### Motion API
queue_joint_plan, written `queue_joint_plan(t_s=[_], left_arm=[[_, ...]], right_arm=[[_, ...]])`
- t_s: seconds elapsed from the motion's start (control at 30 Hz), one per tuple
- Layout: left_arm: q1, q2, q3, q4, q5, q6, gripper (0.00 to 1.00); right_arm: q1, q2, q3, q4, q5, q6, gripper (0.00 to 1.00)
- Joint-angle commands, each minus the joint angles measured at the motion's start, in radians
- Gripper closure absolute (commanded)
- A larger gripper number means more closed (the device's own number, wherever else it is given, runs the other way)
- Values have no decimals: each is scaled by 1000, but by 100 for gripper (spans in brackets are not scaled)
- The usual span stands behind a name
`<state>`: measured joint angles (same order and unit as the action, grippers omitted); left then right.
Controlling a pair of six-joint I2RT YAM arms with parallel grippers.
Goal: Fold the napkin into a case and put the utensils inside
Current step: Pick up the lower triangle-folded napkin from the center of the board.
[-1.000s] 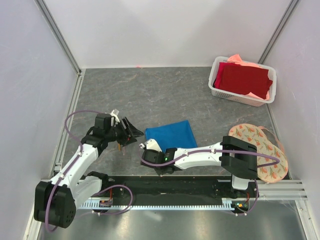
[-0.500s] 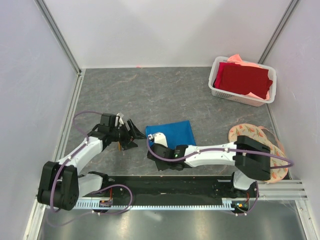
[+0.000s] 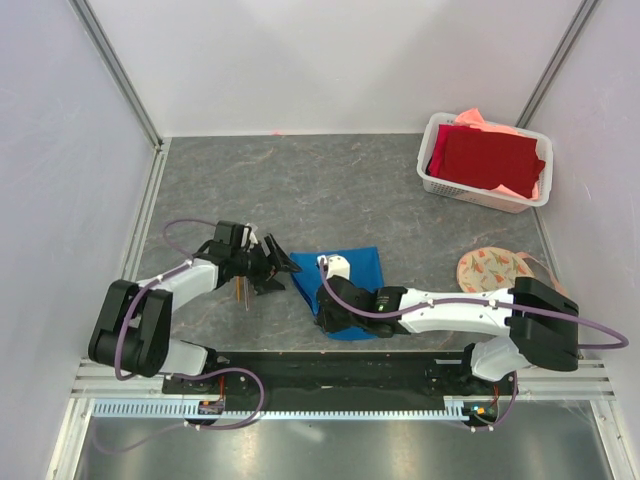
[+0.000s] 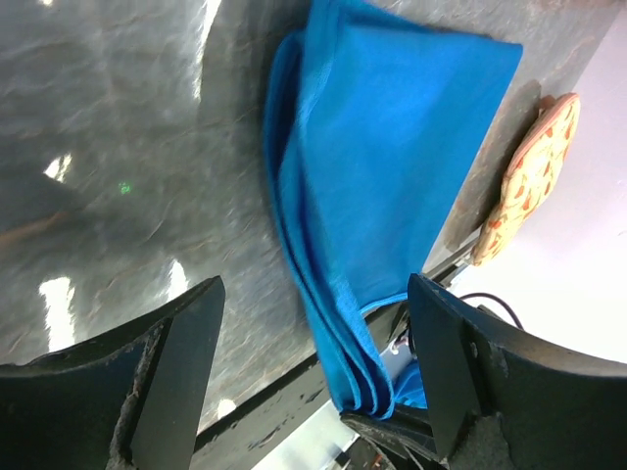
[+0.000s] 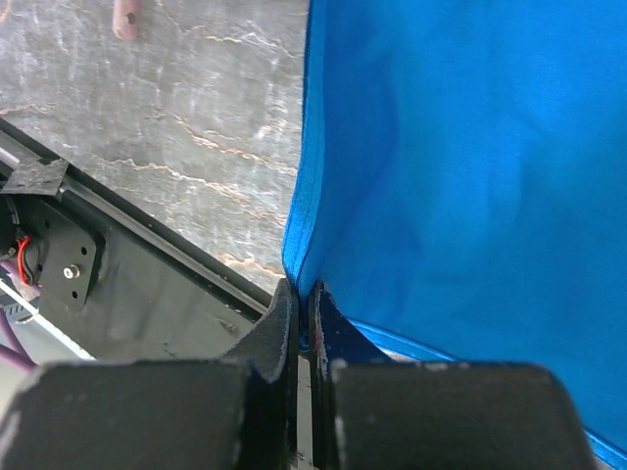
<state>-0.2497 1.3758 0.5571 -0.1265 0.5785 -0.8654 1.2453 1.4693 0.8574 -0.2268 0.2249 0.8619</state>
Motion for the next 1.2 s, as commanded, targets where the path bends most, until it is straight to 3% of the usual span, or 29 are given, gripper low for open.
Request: queue_joint_plan(t_s=[0.0, 0.23, 0.4, 0.6, 0.83, 1.0, 1.17], left_arm=[[-22, 60, 49, 85, 3, -53, 17], [-39, 134, 59, 100, -45, -83, 25], [-45, 190, 102, 105, -58, -73, 37], [-45, 233, 156, 97, -85, -46, 59], [-45, 197, 216, -36, -215, 44, 96], [-57, 96, 294, -241, -400, 121, 98], [-69, 55, 358, -335, -565, 158, 98]], right_arm=[[-17, -59, -38, 61, -13, 23, 100], [-26, -93, -69, 87, -21, 23, 100], [-26, -110, -113, 139, -44, 32, 100], [-27, -125, -176, 205, -82, 48, 100], [-26, -152, -247, 338, -183, 48, 100], [-26, -116, -293, 446, -262, 65, 100], [-18, -5, -262, 559, -344, 72, 100]])
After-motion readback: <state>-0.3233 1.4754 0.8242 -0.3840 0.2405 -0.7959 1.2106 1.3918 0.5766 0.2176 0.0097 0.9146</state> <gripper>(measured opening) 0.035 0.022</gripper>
